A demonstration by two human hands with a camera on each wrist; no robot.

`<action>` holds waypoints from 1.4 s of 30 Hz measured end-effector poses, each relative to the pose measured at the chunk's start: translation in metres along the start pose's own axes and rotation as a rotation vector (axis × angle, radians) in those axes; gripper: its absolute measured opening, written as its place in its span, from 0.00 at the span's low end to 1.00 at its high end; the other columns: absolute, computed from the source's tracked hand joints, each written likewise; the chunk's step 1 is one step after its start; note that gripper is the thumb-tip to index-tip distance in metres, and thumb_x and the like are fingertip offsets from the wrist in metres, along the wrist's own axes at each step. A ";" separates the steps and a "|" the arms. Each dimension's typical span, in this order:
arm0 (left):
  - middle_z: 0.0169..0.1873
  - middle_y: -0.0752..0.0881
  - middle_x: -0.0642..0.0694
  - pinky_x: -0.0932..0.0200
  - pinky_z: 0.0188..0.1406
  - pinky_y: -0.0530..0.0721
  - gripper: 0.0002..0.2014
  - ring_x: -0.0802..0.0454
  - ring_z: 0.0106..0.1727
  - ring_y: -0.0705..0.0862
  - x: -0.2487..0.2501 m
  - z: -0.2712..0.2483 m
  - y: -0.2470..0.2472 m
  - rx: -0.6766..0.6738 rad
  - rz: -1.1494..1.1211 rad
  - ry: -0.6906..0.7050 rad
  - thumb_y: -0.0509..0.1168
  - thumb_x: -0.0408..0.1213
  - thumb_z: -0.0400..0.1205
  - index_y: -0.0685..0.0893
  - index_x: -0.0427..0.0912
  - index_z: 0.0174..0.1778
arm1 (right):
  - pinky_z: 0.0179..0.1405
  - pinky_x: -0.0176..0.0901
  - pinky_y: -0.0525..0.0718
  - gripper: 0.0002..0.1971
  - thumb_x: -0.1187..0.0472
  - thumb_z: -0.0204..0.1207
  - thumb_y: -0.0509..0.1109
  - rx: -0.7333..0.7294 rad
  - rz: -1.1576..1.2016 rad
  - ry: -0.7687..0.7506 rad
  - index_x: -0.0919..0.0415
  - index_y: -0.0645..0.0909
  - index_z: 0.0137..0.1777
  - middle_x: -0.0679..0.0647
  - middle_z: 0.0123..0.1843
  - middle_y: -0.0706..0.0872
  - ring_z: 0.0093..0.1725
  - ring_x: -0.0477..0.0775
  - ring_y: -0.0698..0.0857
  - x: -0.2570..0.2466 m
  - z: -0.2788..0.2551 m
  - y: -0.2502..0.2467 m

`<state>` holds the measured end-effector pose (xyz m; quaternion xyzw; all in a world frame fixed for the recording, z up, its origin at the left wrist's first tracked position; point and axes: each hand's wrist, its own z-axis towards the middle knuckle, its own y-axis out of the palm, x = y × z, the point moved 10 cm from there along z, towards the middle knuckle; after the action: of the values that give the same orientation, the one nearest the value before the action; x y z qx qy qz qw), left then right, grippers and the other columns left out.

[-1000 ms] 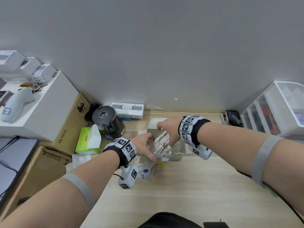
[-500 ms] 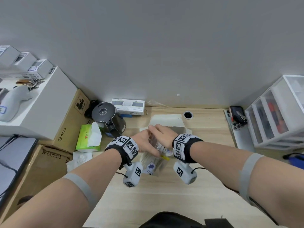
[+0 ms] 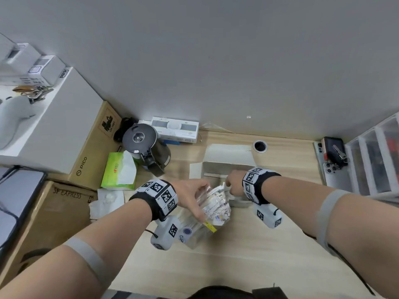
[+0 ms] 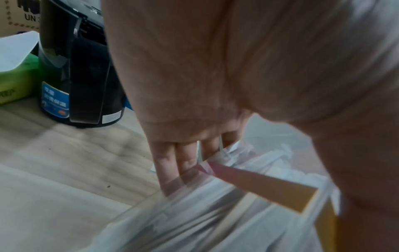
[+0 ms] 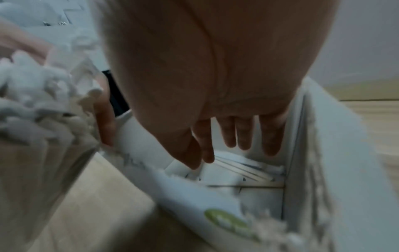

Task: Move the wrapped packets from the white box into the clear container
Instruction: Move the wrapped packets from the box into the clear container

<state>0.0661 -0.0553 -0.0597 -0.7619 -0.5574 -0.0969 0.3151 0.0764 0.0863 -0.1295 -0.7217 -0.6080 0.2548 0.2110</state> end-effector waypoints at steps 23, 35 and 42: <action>0.57 0.87 0.43 0.41 0.62 0.85 0.39 0.51 0.51 0.82 -0.011 0.022 0.001 -0.109 -0.091 0.054 0.85 0.51 0.58 0.77 0.53 0.64 | 0.71 0.55 0.75 0.18 0.60 0.80 0.65 -0.048 -0.027 0.041 0.67 0.78 0.67 0.59 0.73 0.68 0.73 0.63 0.71 -0.001 0.041 0.019; 0.47 0.82 0.50 0.46 0.49 0.86 0.34 0.53 0.46 0.79 -0.012 0.024 0.004 -0.099 -0.131 0.053 0.87 0.45 0.61 0.78 0.51 0.60 | 0.75 0.63 0.71 0.32 0.59 0.76 0.64 -0.058 -0.109 -0.087 0.37 0.66 0.79 0.61 0.75 0.63 0.76 0.67 0.63 -0.015 0.027 0.018; 0.49 0.84 0.44 0.39 0.56 0.87 0.35 0.53 0.47 0.80 -0.014 0.023 0.006 -0.095 -0.117 0.037 0.87 0.50 0.59 0.76 0.58 0.58 | 0.72 0.62 0.71 0.26 0.55 0.77 0.68 -0.037 -0.130 -0.078 0.45 0.72 0.76 0.60 0.74 0.64 0.75 0.67 0.65 -0.027 0.027 0.012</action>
<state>0.0618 -0.0541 -0.0871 -0.7404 -0.5897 -0.1555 0.2825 0.0654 0.0579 -0.1554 -0.6739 -0.6660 0.2571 0.1902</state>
